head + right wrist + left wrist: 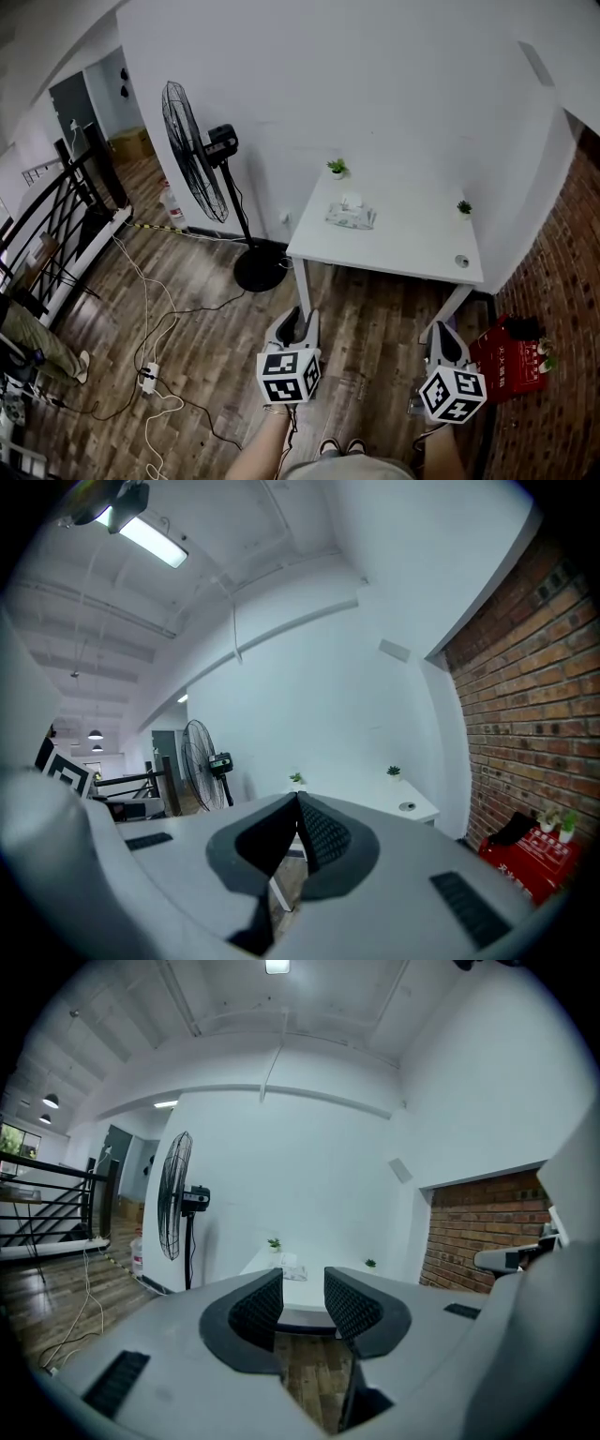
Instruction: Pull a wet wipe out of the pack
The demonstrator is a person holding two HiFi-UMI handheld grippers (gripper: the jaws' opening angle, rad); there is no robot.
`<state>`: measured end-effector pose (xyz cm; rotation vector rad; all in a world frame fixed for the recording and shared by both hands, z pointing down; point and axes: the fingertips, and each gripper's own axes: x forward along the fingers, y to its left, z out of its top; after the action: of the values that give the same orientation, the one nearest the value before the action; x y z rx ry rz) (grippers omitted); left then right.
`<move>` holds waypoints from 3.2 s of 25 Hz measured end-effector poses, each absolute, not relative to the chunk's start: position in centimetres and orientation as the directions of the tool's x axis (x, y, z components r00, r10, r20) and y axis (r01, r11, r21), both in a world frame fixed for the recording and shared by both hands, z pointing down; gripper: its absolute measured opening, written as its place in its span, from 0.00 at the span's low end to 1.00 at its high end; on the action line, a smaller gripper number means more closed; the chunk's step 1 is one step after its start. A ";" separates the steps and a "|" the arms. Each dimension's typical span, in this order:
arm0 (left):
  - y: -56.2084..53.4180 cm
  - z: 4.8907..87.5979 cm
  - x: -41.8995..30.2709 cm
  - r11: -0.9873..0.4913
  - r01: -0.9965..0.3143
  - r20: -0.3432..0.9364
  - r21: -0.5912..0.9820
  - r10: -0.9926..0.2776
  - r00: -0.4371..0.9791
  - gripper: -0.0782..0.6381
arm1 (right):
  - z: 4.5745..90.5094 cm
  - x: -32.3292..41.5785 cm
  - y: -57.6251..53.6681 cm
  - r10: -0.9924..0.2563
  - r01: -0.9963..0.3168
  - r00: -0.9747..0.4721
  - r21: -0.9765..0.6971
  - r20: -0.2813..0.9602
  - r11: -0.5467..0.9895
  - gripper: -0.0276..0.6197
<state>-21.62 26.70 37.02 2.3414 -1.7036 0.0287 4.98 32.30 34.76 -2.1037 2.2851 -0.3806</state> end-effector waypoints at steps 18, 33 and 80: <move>20.3 39.3 -20.5 -0.260 -0.951 0.198 0.167 -0.936 0.291 0.28 | 37.3 7.8 25.7 -0.979 -0.977 -0.081 -0.207 0.188 0.042 0.04; 6.1 38.5 -16.1 -0.168 -0.976 0.216 0.136 -0.957 0.195 0.28 | 37.7 14.0 9.3 -0.964 -0.962 -0.168 -0.248 0.204 0.115 0.04; -29.8 40.3 -15.4 -0.210 -0.962 0.255 0.173 -0.934 0.250 0.28 | 37.8 14.3 -25.2 -0.953 -0.961 -0.152 -0.263 0.263 0.080 0.04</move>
<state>-15.43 -29.82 40.32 2.2318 -1.7553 0.1362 14.30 -25.20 37.80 -2.0604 2.3254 -0.5984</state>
